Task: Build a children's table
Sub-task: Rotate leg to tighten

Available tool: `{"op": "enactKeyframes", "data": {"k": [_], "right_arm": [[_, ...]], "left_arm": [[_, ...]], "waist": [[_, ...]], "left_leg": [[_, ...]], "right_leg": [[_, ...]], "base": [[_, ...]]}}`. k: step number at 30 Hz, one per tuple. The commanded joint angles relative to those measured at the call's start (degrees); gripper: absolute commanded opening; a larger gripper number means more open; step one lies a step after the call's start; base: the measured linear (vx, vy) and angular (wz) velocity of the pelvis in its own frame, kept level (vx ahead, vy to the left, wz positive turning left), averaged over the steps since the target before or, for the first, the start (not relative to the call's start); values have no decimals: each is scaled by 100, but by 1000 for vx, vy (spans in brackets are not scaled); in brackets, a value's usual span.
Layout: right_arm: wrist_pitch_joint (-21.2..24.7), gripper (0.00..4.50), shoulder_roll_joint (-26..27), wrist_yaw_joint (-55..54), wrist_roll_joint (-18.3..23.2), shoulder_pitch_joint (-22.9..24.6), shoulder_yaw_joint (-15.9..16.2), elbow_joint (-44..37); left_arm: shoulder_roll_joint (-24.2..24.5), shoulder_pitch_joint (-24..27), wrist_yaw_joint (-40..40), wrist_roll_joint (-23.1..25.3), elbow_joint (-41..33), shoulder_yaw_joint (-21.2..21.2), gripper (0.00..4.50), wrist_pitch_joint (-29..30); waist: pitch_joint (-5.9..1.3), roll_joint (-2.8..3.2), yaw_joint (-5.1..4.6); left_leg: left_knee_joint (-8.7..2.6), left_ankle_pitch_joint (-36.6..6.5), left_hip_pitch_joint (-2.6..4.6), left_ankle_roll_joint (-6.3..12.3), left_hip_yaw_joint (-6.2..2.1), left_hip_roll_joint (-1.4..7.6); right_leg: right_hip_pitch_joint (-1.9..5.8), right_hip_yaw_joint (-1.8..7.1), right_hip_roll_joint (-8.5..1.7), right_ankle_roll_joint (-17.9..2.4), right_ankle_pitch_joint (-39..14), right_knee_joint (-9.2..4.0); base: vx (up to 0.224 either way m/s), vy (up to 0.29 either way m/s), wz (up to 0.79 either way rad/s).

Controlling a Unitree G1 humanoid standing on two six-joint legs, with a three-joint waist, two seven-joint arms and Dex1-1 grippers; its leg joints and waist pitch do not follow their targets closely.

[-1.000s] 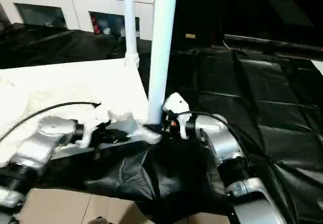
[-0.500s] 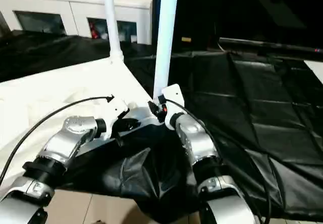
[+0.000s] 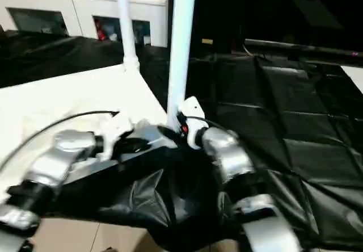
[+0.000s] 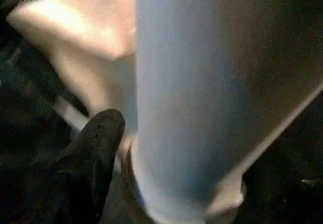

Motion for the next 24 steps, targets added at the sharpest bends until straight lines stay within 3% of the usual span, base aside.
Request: {"op": "enactKeyframes", "data": {"k": [1,8,12,14,15,16,19,20,24], "right_arm": [[-63,356,-145,431,-105,57,194,-208],[-39,356,-418,1033,164,165,195,-411],[10,323,-439,1316,308,196,239,-521],[19,319,-435,1340,307,194,249,-521],[19,311,-433,1344,305,193,250,-519],[12,301,-411,1367,291,188,257,-497],[3,280,-391,1397,292,192,256,-484],[3,277,-394,1409,293,194,250,-482],[30,272,-434,1435,301,261,300,-521]], "left_arm": [[-2,-14,-447,-166,-329,-132,0,-194],[305,18,-831,-312,-410,-86,0,-211],[365,40,-878,-349,-439,-56,0,-163],[364,49,-878,-346,-443,-53,0,-164],[365,52,-878,-347,-446,-53,0,-164],[369,79,-876,-361,-464,-54,0,-161],[377,129,-899,-368,-501,-65,0,-135],[372,133,-902,-365,-506,-72,0,-120],[358,148,-849,-350,-504,-63,0,-77]], "waist": [[-377,84,15],[-342,77,69],[-344,17,98],[-348,24,106],[-349,-19,104],[-355,8,112],[-350,2,109],[-346,-33,104],[-342,-25,115]], "left_leg": [[-374,-969,38,216,-16,165],[-401,-1274,51,124,-28,184],[-396,-1102,44,163,-25,189],[-394,-1034,40,174,-25,189],[-393,-1007,40,186,-18,188],[-388,-940,35,184,-23,189],[-386,-952,32,191,-19,183],[-386,-952,27,201,-12,178],[-391,-966,37,182,-21,185]], "right_leg": [[348,337,-400,-1228,-513,-340],[323,344,-426,-1104,-1253,-407],[317,346,-427,-1110,-1152,-380],[317,345,-423,-1114,-1062,-372],[318,343,-420,-1117,-1037,-371],[321,345,-428,-1146,-937,-348],[323,344,-427,-1155,-928,-352],[325,344,-422,-1141,-961,-359],[319,349,-437,-1077,-1145,-369]], "base": [[0,0,0],[0,0,0],[0,0,0],[0,0,0],[0,0,0],[0,0,0],[0,0,0],[0,0,0],[0,0,0]]}}
